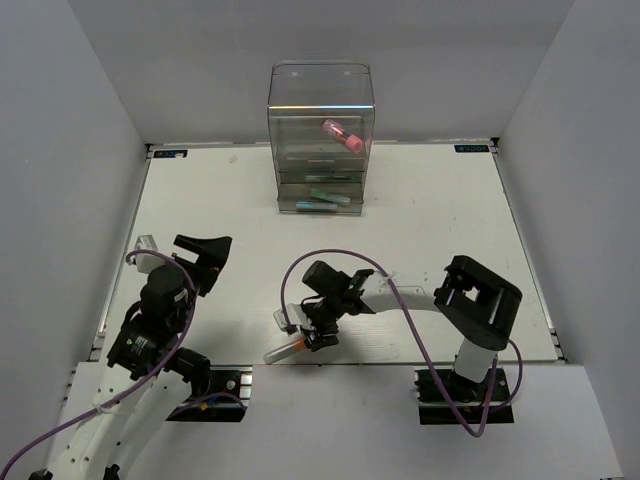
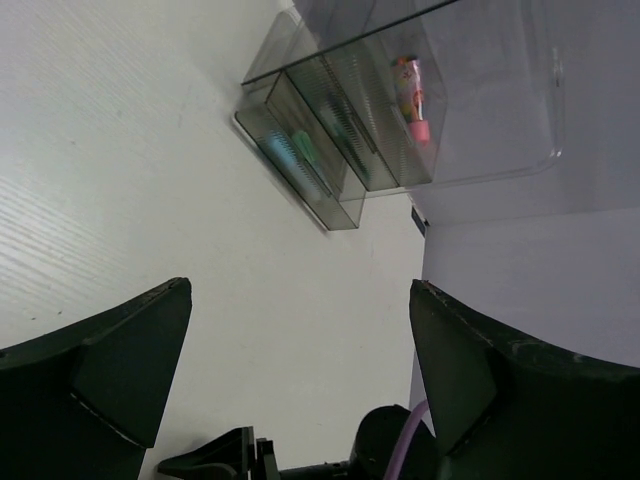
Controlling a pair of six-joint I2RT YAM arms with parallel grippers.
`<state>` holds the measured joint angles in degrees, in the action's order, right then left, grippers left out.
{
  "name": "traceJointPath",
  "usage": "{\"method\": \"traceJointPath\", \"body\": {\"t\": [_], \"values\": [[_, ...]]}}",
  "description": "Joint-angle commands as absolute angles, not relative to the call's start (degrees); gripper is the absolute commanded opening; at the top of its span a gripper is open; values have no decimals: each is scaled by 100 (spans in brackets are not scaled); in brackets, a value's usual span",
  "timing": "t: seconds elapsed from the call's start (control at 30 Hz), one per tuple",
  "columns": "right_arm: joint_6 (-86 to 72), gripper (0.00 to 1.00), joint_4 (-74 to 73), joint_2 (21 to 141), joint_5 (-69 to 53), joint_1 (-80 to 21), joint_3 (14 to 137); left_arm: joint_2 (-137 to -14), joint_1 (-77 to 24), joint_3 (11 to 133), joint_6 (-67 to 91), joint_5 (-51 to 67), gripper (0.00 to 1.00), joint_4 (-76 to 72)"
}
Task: Sort the stationery into containers
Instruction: Move the pen to the corner of the board, then pick up the pen from the center of the board.
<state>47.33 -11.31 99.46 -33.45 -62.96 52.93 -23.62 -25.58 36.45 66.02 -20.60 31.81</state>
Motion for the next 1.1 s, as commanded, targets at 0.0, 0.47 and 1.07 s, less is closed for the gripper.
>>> {"method": "traceJointPath", "body": {"t": [0.0,0.47,1.07], "values": [[4263,66,-563,10098,-2858,-6539,5432,-2250,-2531,3577,6662,-2355,99,3779],[4122,19,-325,10020,-2040,-6741,5151,-2364,-2584,3577,6715,-2355,99,3736],[5061,0,263,9316,-941,-4141,6239,-2619,-2584,2971,6662,-1680,99,2752]]}}
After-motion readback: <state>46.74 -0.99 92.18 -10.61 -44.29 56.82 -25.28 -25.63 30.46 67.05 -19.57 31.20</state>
